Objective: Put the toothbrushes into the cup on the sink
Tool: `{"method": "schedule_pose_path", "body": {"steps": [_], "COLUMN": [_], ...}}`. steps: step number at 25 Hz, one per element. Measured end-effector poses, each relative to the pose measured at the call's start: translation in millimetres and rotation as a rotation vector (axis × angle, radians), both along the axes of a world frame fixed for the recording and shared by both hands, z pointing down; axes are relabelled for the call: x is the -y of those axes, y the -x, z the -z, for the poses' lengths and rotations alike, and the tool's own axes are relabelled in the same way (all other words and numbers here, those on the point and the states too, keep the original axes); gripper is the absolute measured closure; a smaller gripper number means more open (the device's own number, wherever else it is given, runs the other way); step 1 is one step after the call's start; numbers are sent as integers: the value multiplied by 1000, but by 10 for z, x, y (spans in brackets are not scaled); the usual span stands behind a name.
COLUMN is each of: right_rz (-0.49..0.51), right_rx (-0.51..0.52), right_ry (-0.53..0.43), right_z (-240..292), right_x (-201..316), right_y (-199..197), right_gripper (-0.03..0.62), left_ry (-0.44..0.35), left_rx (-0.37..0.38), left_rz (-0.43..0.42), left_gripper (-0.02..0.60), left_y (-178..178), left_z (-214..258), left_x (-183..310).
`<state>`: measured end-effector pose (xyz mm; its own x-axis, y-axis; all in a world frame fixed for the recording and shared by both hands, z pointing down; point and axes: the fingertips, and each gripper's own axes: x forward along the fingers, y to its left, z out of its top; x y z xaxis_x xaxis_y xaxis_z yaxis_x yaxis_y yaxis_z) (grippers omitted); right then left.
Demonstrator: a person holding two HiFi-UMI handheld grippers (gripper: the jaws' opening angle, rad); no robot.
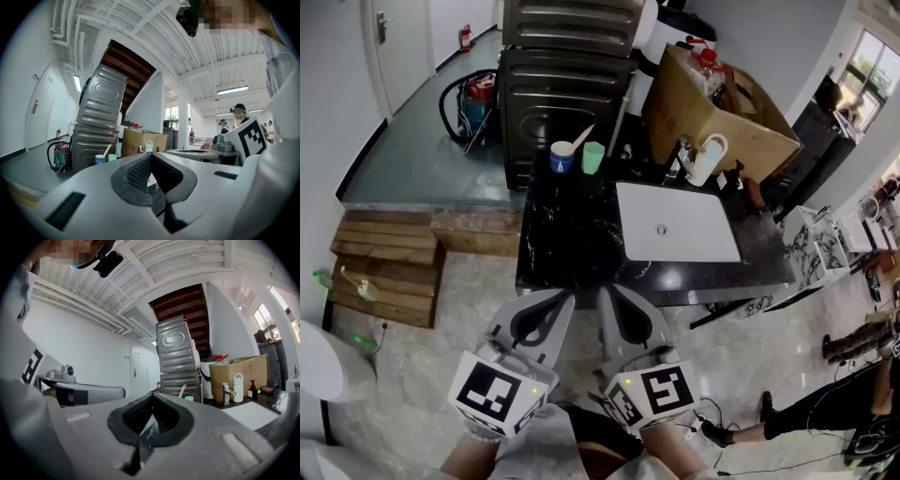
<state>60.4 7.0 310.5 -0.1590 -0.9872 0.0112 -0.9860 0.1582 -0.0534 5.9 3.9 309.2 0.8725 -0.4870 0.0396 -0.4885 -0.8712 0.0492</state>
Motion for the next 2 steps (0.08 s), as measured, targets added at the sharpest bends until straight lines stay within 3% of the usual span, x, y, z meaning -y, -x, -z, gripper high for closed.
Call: {"method": "schedule_pose_path", "body": {"steps": [2], "right_rz": [2], "right_rx": [0], "right_ry": [2], "right_z": [-5], "right_x": [-4], "right_y": [0], "right_gripper": [595], "left_ry": [1], "left_rx": [2], "left_rz": [-1], "left_gripper": [578], "left_y": [-4], "left_z": [-9], "left_x": [-6]}}
